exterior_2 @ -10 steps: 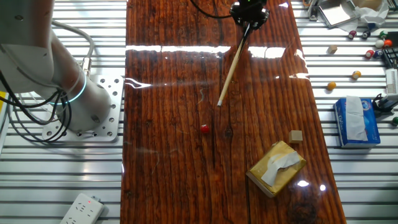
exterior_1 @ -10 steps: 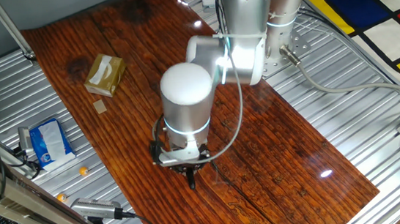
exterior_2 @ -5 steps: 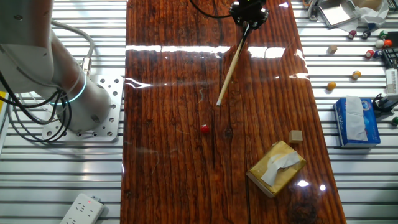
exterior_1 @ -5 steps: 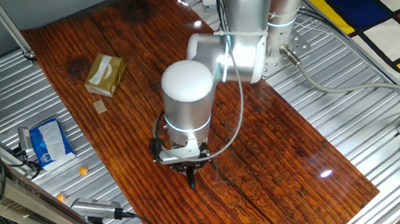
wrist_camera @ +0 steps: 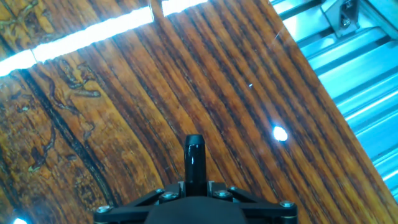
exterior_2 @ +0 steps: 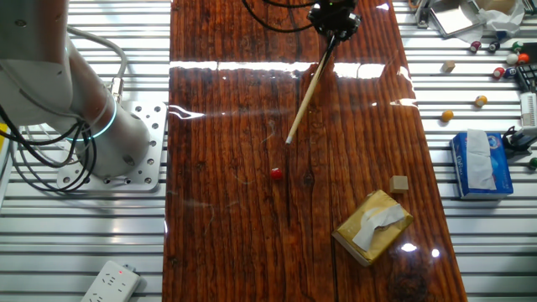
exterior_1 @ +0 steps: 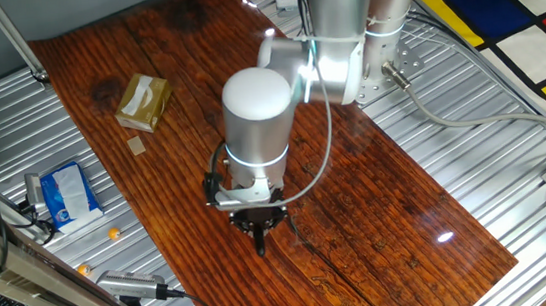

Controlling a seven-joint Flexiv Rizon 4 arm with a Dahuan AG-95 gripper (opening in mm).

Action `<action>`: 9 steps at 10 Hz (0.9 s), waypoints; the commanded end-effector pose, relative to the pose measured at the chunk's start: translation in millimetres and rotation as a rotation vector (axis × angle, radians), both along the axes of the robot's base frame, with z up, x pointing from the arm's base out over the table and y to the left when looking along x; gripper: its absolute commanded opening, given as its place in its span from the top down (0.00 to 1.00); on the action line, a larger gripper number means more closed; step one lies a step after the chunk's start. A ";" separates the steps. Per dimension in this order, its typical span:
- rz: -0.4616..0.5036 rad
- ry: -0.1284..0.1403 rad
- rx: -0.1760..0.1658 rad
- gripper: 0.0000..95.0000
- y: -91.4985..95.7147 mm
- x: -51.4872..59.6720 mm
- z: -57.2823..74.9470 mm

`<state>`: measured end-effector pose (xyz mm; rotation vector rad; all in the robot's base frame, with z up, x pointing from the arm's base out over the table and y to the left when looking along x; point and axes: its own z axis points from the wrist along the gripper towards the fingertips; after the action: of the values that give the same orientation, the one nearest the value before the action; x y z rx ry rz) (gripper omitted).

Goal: Hit the pool ball

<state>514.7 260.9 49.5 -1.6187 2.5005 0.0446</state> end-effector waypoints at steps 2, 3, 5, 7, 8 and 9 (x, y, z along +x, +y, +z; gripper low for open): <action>0.002 0.000 -0.002 1.00 -2.6 -3.6 1.8; 0.005 0.000 -0.004 1.00 -3.2 -4.3 1.7; 0.012 0.000 -0.003 1.00 -5.3 -5.9 1.5; 0.021 -0.001 0.000 1.00 -10.6 -6.5 1.8; 0.022 -0.001 0.000 1.00 -11.5 -6.6 1.8; 0.021 -0.001 -0.002 1.00 -11.9 -6.8 1.7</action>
<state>507.1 248.3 51.7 -1.6436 2.4845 0.0448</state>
